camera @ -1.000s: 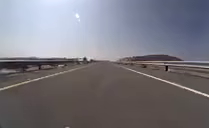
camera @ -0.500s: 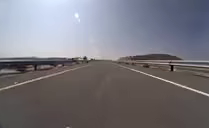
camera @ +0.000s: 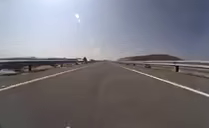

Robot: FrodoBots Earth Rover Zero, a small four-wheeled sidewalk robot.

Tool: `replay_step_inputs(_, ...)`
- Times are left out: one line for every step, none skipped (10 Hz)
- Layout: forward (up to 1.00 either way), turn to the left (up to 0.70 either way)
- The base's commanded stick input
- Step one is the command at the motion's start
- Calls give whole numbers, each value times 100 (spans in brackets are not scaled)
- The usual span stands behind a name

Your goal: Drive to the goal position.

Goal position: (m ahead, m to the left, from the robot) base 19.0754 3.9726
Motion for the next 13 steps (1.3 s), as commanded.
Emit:
replay_step_inputs(100, 0)
replay_step_inputs(100, 0)
replay_step_inputs(100, 0)
replay_step_inputs(100, 0)
replay_step_inputs(100, 0)
replay_step_inputs(100, 0)
replay_step_inputs(100, 0)
replay_step_inputs(100, 0)
replay_step_inputs(100, 0)
replay_step_inputs(100, 0)
replay_step_inputs(100, 0)
replay_step_inputs(100, 0)
replay_step_inputs(100, 0)
